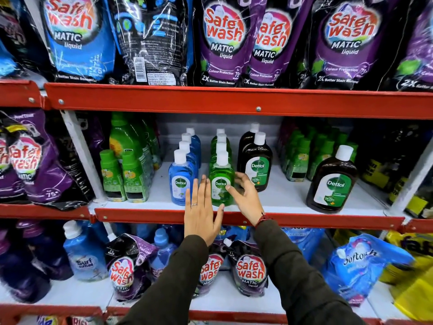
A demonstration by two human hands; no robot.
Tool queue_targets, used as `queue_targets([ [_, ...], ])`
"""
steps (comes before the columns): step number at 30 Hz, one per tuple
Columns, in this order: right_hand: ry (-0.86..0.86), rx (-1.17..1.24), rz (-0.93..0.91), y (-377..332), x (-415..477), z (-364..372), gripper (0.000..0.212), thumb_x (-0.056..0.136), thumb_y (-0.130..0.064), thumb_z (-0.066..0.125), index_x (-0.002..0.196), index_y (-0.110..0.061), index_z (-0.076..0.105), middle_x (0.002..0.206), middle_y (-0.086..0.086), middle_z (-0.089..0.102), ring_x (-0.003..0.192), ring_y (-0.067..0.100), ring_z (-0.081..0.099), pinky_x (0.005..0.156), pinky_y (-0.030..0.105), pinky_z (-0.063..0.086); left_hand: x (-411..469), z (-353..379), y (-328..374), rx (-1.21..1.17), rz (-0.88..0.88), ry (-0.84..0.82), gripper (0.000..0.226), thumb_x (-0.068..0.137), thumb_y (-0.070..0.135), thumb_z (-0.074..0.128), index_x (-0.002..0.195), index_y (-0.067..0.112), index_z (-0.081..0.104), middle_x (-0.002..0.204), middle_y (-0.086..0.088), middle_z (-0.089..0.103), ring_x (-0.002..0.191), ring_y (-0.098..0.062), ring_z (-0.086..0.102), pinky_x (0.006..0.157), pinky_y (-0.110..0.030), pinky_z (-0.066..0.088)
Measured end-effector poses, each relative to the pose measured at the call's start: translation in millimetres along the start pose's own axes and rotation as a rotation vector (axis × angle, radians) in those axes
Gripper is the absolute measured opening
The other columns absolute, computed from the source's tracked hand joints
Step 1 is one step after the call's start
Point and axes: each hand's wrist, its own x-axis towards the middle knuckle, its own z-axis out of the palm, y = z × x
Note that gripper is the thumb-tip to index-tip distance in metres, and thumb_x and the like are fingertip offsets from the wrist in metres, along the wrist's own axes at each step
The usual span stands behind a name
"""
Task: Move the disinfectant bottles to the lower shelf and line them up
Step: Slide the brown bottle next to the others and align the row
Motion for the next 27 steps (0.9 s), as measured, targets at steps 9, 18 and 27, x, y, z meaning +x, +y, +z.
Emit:
queue_targets([
  [9,0.289,0.026,-0.106,-4.8,-23.6,-44.9,0.032,0.095,-0.016,0.063,0.126,-0.018,0.058,0.12,-0.004,0.067,0.108,0.01,0.065,0.082,0.006,0.049,-1.5,-1.5,2.6,0.021,0.0,0.034,0.077,0.101,0.049,0.03,0.161,0.002,0.018,0.17,-0.018,0.019,0.158,-0.033,0.015,0.128,-0.049,0.009],
  [18,0.832,-0.037,-0.206,-4.3,-38.8,-134.1,0.031,0.088,-0.018,0.071,0.117,-0.017,0.062,0.111,-0.002,0.064,0.096,0.008,0.058,0.081,0.019,0.046,-0.2,0.0,2.6,0.009,-0.006,0.056,0.077,0.1,0.048,0.031,0.16,0.002,0.019,0.169,-0.018,0.02,0.159,-0.034,0.013,0.129,-0.046,0.002],
  [27,0.751,-0.074,0.159,25.1,-33.3,-209.2,0.071,0.073,-0.032,0.083,0.134,-0.01,0.053,0.135,0.017,0.061,0.126,0.032,0.058,0.111,0.048,0.045,0.2,-0.6,3.0,0.021,-0.003,0.065,0.077,0.1,0.048,0.032,0.16,0.001,0.021,0.169,-0.018,0.021,0.159,-0.034,0.013,0.129,-0.043,-0.005],
])
